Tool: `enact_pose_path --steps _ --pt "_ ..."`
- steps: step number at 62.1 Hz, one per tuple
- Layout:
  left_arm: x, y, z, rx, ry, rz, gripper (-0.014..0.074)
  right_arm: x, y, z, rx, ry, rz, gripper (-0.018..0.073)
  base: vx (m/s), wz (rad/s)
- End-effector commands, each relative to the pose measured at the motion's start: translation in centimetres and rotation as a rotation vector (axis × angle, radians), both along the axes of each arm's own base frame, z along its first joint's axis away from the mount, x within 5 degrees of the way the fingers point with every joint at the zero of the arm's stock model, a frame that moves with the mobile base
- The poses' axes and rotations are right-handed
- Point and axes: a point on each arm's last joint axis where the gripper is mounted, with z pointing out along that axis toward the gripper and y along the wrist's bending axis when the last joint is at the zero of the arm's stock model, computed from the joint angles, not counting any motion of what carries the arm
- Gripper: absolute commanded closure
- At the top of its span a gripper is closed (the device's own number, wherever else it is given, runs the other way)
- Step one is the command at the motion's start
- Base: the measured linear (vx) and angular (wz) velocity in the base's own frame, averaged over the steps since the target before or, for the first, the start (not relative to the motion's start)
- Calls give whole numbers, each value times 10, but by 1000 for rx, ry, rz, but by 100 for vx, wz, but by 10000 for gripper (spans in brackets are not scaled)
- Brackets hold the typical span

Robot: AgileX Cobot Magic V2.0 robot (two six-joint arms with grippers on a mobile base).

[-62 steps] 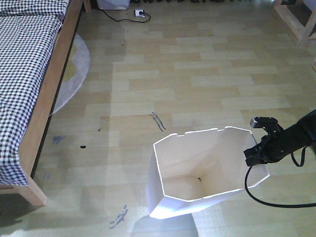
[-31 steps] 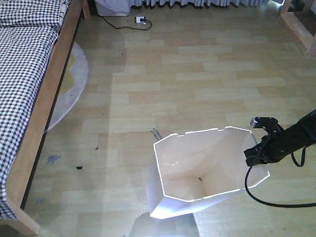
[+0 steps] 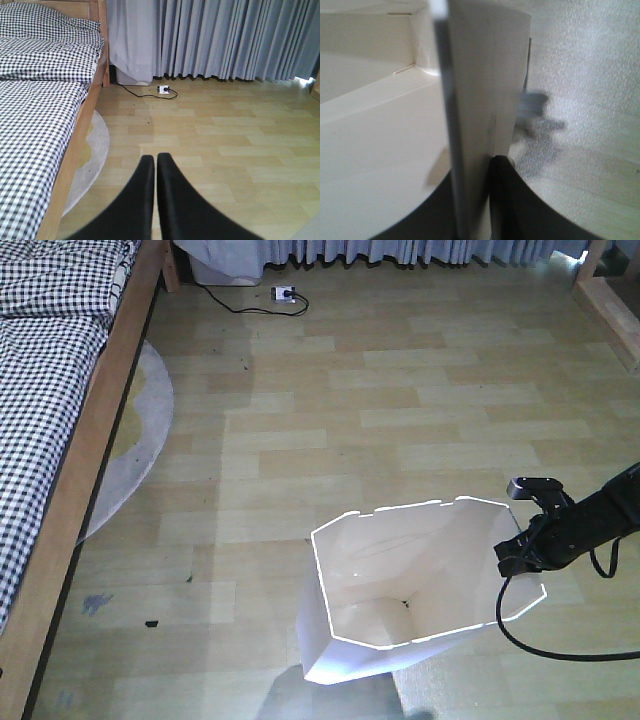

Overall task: Move trash bin to bedside with robot
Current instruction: 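Drive forward toward the bed, dragging the bin with the right gripper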

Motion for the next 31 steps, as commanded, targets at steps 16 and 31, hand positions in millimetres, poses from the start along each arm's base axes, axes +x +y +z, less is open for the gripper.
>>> enact_pose_path --steps 16,31 --pt "0 0 3 -10 -71 4 602 10 7 35 124 -35 -26 564 30 6" --pt "0 0 3 -10 -71 4 602 10 7 35 124 -35 -26 564 31 8"
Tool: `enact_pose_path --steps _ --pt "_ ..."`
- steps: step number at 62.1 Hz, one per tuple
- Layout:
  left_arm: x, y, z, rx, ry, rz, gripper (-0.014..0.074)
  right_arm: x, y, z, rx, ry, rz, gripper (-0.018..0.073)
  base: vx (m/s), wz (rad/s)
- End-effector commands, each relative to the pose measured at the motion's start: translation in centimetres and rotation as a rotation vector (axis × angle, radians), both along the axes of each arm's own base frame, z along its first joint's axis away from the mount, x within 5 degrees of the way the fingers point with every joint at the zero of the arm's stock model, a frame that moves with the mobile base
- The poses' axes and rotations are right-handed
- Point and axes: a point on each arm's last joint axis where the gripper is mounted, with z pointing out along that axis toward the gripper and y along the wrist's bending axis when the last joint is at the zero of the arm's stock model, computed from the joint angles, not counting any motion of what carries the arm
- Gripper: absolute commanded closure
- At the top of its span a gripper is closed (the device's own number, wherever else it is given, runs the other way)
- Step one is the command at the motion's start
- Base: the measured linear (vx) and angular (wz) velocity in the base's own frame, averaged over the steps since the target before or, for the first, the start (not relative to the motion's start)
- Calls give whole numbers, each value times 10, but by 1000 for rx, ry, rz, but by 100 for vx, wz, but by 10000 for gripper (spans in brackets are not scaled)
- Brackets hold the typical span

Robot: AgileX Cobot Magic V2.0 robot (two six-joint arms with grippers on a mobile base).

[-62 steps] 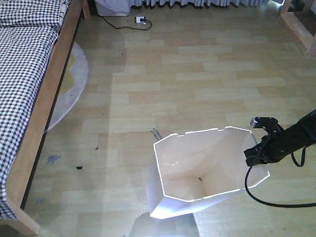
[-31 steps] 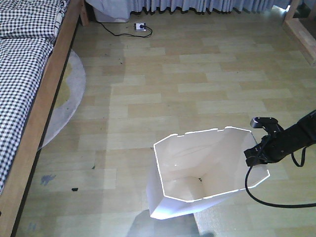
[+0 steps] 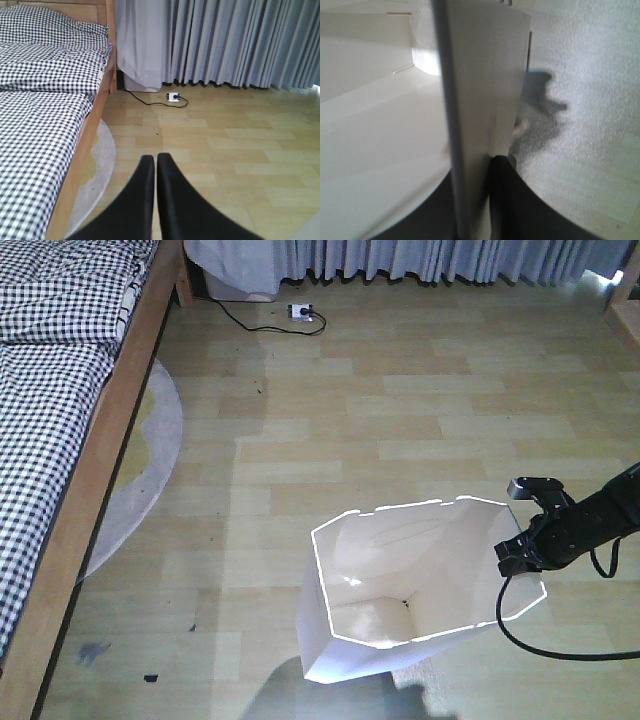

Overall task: Move trash bin to bedside with robot
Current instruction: 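Drive forward toward the bed, dragging the bin with the right gripper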

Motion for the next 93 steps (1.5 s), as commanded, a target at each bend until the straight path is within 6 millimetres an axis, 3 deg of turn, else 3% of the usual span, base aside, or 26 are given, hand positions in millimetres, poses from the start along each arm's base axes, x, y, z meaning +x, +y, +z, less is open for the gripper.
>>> enact_pose_path --steps 1,93 --pt "0 0 3 -10 -71 4 602 10 7 35 124 -35 -26 564 31 8" --pt "0 0 3 -10 -71 4 602 10 7 35 124 -35 -26 564 27 2"
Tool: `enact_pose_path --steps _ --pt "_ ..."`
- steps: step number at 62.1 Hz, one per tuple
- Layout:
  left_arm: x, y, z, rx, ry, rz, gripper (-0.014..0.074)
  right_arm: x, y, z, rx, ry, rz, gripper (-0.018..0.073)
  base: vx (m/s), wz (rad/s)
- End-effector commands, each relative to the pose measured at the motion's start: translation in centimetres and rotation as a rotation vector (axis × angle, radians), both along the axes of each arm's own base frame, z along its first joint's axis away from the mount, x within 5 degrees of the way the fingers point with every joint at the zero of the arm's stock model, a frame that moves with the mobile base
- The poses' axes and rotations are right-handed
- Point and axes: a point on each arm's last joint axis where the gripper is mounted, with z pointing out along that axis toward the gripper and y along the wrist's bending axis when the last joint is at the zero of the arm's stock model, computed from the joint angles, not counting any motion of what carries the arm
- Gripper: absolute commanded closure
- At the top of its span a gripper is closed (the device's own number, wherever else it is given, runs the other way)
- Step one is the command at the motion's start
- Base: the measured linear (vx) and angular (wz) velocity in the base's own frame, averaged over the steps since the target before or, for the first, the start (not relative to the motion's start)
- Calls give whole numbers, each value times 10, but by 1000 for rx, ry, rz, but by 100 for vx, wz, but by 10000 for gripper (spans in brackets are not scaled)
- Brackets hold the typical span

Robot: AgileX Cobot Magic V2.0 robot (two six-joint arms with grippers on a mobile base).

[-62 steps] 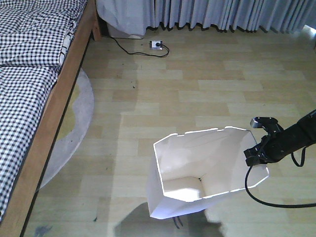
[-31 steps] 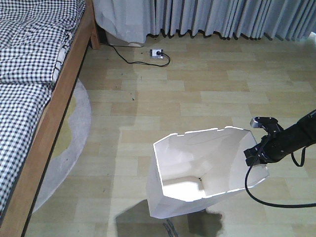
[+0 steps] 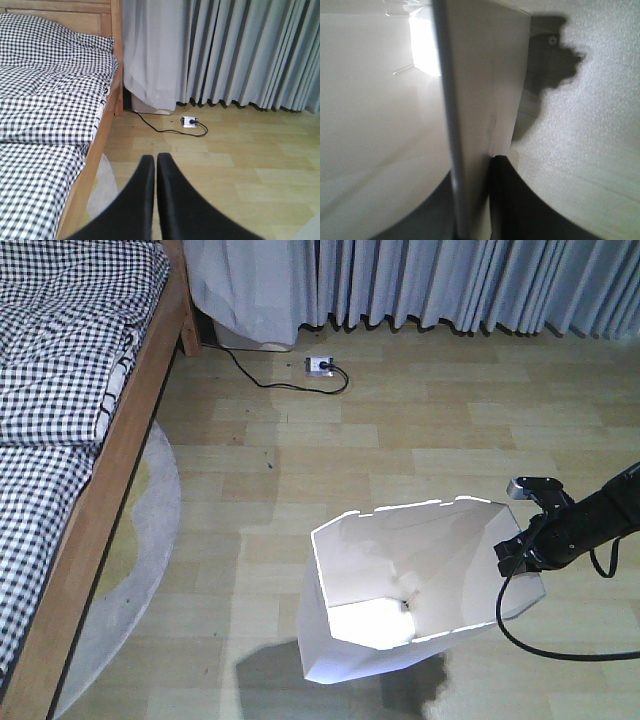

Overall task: Move trash bin to bedside with robot
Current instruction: 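Drive forward toward the bed, dragging the bin with the right gripper, then drive up to the curtains beside the bed with the bin held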

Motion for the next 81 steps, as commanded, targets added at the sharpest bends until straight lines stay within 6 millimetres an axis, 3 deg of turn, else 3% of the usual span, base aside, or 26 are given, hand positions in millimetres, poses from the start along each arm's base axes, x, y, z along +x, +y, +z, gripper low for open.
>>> enact_pose_path --steps 1,81 --pt "0 0 3 -10 -71 4 602 10 7 35 124 -35 -26 564 23 3" --pt "0 0 3 -10 -71 4 602 10 7 35 124 -35 -26 564 24 -1"
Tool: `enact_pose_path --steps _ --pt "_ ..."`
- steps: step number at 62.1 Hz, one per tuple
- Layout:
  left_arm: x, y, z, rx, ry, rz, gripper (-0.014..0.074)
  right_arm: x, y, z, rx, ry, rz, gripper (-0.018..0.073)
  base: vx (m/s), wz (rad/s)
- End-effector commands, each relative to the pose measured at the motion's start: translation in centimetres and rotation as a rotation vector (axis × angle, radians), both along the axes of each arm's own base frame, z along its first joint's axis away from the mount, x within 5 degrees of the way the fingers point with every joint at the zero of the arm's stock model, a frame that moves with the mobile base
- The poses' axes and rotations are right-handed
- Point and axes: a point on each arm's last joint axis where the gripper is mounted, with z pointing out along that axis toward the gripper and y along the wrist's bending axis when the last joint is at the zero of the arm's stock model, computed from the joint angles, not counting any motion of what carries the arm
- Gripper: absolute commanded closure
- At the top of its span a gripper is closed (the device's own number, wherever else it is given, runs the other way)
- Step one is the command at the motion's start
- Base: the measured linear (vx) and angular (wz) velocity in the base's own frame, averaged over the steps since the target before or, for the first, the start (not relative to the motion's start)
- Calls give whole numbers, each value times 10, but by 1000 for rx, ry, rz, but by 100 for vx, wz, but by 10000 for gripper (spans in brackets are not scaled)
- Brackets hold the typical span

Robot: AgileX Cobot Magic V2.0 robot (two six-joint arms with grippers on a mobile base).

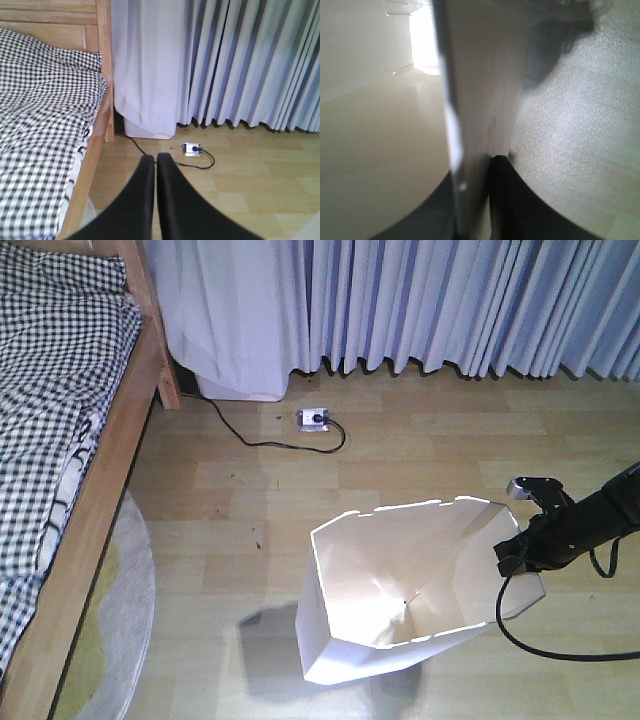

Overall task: Move trash bin to bedside with robot
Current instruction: 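Drive up to the curtains beside the bed with the bin held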

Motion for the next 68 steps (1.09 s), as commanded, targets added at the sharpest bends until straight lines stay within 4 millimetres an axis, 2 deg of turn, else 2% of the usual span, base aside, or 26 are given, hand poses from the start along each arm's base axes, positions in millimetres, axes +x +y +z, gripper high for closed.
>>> enact_pose_path --steps 1,68 --pt "0 0 3 -10 -71 4 602 10 7 35 123 -35 -25 564 25 -5" --pt "0 0 3 -10 -71 4 602 10 7 35 123 -35 -25 564 25 0"
